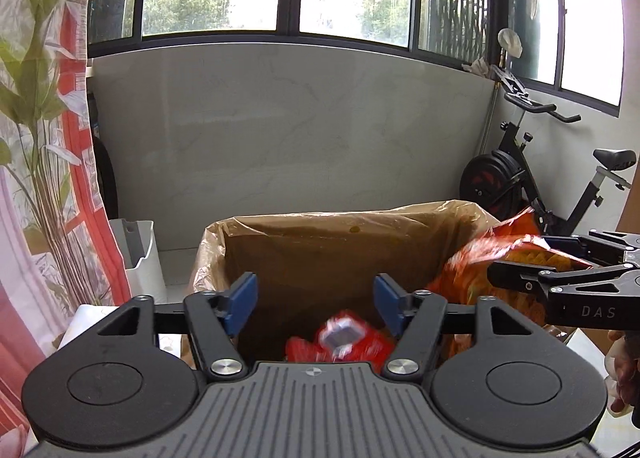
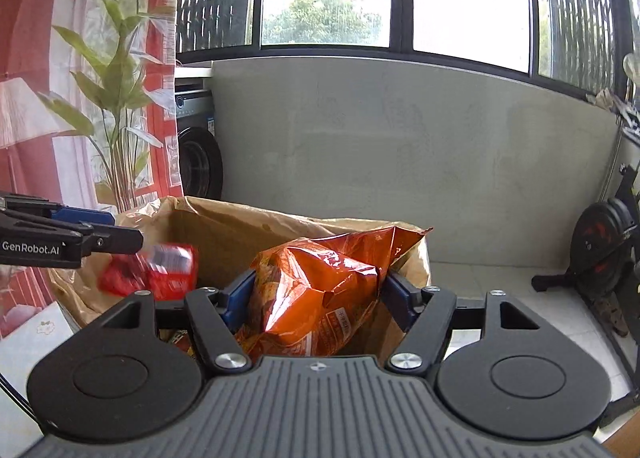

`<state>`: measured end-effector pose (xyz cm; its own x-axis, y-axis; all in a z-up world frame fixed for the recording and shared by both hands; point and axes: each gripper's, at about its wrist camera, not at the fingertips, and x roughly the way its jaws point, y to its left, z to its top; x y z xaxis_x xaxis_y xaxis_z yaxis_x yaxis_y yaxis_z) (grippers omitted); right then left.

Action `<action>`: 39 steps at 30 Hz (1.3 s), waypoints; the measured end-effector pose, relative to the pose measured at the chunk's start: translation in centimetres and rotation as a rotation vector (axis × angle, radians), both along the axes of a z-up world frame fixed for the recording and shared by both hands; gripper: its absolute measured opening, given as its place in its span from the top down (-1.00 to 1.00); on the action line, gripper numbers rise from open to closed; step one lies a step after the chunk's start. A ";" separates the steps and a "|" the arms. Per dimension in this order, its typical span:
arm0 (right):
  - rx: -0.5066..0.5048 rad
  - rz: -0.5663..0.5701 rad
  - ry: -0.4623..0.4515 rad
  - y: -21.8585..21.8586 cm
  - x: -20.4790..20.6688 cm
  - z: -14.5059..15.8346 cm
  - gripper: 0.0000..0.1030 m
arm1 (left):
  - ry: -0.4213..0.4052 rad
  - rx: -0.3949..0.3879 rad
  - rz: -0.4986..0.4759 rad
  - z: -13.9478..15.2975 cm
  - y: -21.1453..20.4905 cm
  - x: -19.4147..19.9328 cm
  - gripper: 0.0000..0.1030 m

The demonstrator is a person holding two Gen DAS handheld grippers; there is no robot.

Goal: Organize snacks
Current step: 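Carry both packets over the box and release them inside, then lower both open tools to the snacks beside the box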

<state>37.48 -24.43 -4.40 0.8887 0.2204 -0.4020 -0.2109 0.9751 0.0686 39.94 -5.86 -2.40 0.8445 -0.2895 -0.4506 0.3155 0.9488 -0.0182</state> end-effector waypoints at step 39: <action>-0.114 0.102 0.005 2.6 -17.7 -9.4 -1.00 | 0.141 -0.194 0.176 -7.1 11.1 -14.1 -0.73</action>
<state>19.76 -21.82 -13.82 0.8616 0.2624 -0.4345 -0.3096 0.9500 -0.0401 25.88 5.22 -9.49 0.8223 -0.2363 -0.5177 0.1276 0.9631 -0.2368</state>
